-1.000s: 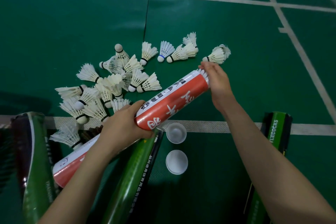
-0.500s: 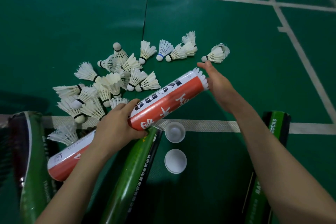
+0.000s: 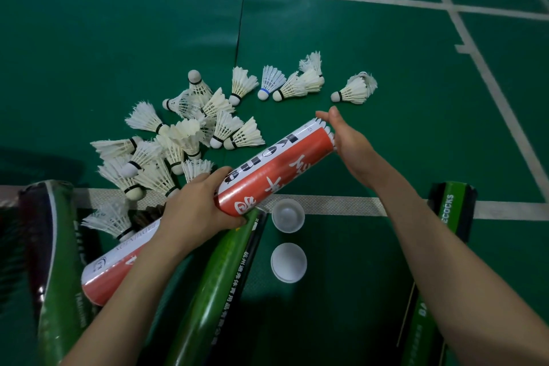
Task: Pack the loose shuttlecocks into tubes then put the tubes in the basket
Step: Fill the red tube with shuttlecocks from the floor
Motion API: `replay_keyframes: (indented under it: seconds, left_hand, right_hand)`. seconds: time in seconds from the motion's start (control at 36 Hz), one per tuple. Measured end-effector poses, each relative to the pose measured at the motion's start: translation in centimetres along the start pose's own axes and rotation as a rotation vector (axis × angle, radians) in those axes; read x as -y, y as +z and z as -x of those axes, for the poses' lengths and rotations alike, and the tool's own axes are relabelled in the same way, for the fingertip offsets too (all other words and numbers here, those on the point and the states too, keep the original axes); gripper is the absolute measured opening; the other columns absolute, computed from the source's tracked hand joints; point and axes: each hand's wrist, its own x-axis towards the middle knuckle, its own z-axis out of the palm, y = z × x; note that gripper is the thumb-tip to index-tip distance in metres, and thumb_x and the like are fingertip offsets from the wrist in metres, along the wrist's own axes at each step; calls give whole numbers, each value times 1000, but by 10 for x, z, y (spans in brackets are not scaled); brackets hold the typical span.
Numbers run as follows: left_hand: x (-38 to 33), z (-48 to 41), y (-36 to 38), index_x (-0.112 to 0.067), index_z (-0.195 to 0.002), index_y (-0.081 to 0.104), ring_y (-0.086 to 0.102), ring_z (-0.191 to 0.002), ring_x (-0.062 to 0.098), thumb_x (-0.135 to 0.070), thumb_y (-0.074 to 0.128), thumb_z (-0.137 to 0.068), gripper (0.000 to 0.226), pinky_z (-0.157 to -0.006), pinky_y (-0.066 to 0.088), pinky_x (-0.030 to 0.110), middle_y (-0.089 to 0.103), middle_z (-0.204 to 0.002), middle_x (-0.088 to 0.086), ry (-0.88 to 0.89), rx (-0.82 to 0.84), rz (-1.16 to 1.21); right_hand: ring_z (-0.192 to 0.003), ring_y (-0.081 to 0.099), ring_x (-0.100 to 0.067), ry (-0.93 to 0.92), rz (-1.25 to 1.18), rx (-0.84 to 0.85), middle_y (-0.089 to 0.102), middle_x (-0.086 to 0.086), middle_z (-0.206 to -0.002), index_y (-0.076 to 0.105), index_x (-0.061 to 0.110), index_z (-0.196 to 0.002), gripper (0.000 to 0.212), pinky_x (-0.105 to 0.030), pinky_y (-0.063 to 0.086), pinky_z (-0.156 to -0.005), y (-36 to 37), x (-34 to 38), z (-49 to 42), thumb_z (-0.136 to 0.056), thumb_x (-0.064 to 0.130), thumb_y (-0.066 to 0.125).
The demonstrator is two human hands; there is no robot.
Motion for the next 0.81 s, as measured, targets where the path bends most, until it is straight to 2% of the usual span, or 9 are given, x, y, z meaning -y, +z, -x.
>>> replay_keyframes:
  seconds: [0.11, 0.17, 0.25, 0.31, 0.36, 0.56, 0.69, 0.75, 0.81]
  left_hand:
    - [1, 0, 2, -29, -142, 36, 56, -103, 20, -48, 84, -58, 98, -88, 46, 38, 56, -121, -4, -10, 7, -12]
    - [0, -1, 1, -31, -140, 37, 58, -100, 18, -51, 83, -57, 97, -87, 48, 38, 58, -118, -5, -14, 28, 11]
    - [-4, -5, 0, -36, -135, 40, 59, -93, 15, -52, 83, -55, 91, -83, 52, 38, 60, -110, -8, -9, 69, 67]
    - [-6, -7, -3, -37, -133, 40, 59, -92, 15, -51, 82, -56, 88, -83, 52, 38, 61, -110, -8, -18, 94, 50]
    - [-6, -8, -4, -36, -134, 39, 58, -93, 16, -51, 82, -58, 88, -84, 51, 37, 60, -110, -7, -32, 116, 9]
    - [-7, -7, -12, -31, -137, 38, 52, -89, 15, -47, 82, -60, 90, -86, 49, 34, 58, -109, -7, -74, 144, -23]
    - [-5, -7, -15, -28, -132, 41, 59, -89, 17, -50, 82, -59, 87, -85, 51, 35, 58, -103, -6, -135, 197, 27]
    - [-5, -7, -16, -27, -132, 40, 60, -86, 16, -54, 80, -61, 86, -82, 52, 34, 58, -102, -6, -164, 220, 37]
    - [-6, -7, -16, -27, -134, 38, 60, -83, 15, -57, 78, -62, 88, -79, 52, 33, 57, -101, -6, -190, 231, 46]
  right_hand:
    - [-130, 44, -18, -14, 1, 18, 50, -5, -138, 39, 24, -143, 56, -41, 24, -116, 1, -2, -2, -99, 55, 25]
    - [-120, 51, -17, -29, -21, 9, 55, -4, -129, 42, 21, -138, 47, -36, 33, -110, 1, 1, -2, -100, 47, 32]
    - [-97, 59, -15, -49, -78, -98, 60, -3, -109, 47, 17, -131, 37, -28, 50, -89, -2, 4, -8, -98, 35, 49]
    - [-82, 63, -12, -51, -133, -183, 64, -4, -96, 47, 16, -125, 31, -22, 53, -72, -1, 4, -12, -96, 25, 54]
    - [-74, 64, -11, -38, -160, -244, 65, -6, -89, 48, 15, -122, 28, -21, 54, -66, 1, 0, -15, -96, 19, 55]
    - [-77, 63, -16, -12, -180, -463, 65, -6, -90, 47, 12, -110, 14, -33, 54, -72, 2, -27, -22, -97, 14, 52]
    - [-88, 56, -21, 83, -135, -719, 56, -1, -92, 48, 10, -108, 11, -38, 50, -81, -5, -42, -32, -98, 16, 47]
    - [-90, 52, -20, 183, -101, -710, 54, -7, -103, 48, 5, -116, 20, -34, 47, -78, -8, -52, -35, -98, 13, 45]
    - [-92, 51, -21, 305, -147, -594, 51, -10, -110, 44, 1, -127, 32, -32, 46, -78, -7, -61, -34, -96, 9, 45]
